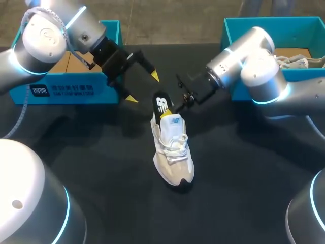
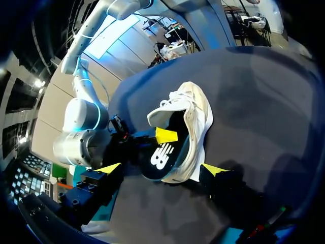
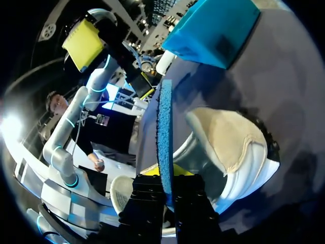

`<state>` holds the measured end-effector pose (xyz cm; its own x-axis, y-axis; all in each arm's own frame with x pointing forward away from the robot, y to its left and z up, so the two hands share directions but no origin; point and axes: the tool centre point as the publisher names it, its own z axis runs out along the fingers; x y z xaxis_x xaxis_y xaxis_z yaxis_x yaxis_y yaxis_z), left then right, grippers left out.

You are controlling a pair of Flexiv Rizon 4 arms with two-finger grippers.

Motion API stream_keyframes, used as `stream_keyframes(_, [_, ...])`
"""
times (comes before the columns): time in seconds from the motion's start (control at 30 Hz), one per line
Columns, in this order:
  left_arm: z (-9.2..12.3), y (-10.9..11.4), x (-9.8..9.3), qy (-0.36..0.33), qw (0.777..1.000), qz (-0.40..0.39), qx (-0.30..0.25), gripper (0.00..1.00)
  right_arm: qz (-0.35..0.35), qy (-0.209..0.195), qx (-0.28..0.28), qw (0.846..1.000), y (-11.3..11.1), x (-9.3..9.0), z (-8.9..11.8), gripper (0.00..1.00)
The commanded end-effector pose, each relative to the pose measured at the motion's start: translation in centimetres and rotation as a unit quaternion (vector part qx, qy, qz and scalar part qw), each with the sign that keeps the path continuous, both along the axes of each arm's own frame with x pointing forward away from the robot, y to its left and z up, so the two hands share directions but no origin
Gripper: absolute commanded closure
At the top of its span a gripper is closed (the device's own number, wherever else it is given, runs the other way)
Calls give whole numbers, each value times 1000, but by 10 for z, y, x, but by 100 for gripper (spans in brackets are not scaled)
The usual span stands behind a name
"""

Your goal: Take the shoe out of the shoebox, open the shoe tongue, remove and reinsert the insole, then place the shoe into the shoebox

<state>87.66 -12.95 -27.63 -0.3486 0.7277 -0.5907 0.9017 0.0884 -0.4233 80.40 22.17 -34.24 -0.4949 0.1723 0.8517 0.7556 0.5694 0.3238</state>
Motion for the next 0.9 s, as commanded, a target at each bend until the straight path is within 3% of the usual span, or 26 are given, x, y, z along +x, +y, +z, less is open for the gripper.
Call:
stream_keyframes(0.03, [0, 1, 0, 0, 1000, 0, -1, 0, -4, 2, 1, 1000, 1, -9, -4, 100])
stream_keyframes(0.43, [-1, -1, 0, 2, 1000, -3, -1, 0, -12, 11, 1, 1000, 1, -23, -7, 96])
stream_keyframes(0.5, [-1, -1, 0, 2, 1000, -3, -1, 0, -12, 5, -1, 1000, -1, -20, -6, 85])
stream_keyframes(0.67, [1, -2, 0, 1, 1000, -5, -1, 0, -7, -16, -4, 1000, 2, -8, 5, 78])
stream_keyframes(0.9, [2, -2, -1, 0, 1000, -5, 0, 0, 3, -28, -5, 1000, 1, 6, 11, 78])
